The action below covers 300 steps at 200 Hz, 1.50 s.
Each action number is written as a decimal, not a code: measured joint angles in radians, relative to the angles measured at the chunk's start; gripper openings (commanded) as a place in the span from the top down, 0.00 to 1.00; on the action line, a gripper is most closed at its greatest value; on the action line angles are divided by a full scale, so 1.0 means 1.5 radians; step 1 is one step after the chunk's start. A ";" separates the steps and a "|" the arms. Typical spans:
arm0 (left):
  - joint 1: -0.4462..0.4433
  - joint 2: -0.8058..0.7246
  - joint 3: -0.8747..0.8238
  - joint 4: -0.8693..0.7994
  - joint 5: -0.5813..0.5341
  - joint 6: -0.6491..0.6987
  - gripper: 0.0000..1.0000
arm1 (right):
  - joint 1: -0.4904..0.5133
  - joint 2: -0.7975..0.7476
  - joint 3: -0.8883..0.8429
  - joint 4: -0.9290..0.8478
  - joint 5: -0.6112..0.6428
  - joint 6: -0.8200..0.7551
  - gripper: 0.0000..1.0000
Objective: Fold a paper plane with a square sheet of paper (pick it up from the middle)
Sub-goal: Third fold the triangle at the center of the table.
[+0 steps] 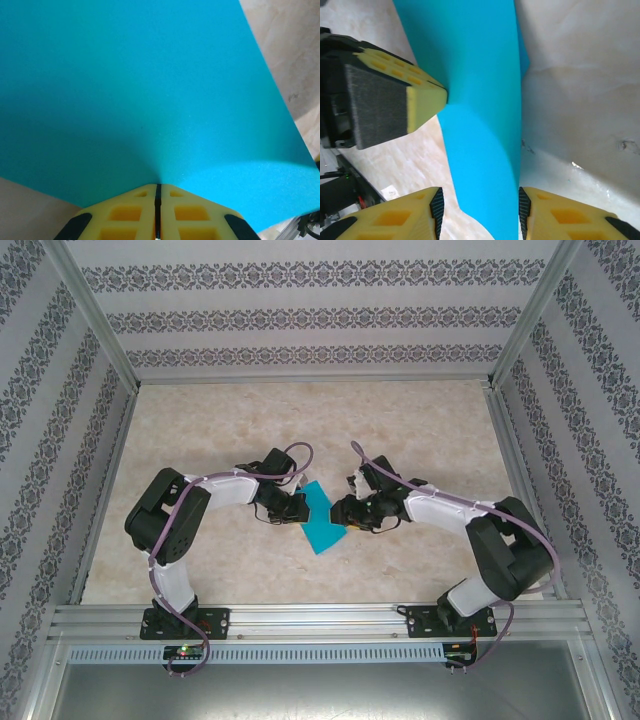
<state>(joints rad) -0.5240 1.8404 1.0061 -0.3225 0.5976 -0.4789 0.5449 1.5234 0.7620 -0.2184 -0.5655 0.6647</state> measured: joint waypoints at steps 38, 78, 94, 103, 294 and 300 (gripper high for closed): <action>0.000 0.000 0.000 0.000 0.000 0.001 0.89 | 0.000 -0.020 -0.016 0.017 -0.014 0.015 0.60; 0.000 0.001 0.001 0.000 0.001 0.001 0.89 | 0.000 -0.019 -0.021 0.023 -0.019 0.028 0.78; 0.000 0.001 0.001 0.000 0.001 0.001 0.89 | 0.000 -0.016 -0.021 0.028 -0.023 0.030 0.83; 0.000 0.001 0.001 0.000 0.001 0.001 0.89 | 0.000 -0.013 -0.021 0.033 -0.026 0.030 0.87; 0.000 0.001 0.002 0.000 0.003 0.003 0.89 | 0.027 0.146 0.056 0.146 -0.049 0.097 0.95; 0.000 0.001 0.002 -0.001 0.003 0.003 0.89 | 0.028 0.149 0.061 0.143 -0.048 0.096 0.95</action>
<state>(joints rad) -0.5240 1.8412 1.0084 -0.3233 0.6018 -0.4740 0.5873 1.7473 0.8539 -0.0044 -0.6369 0.8089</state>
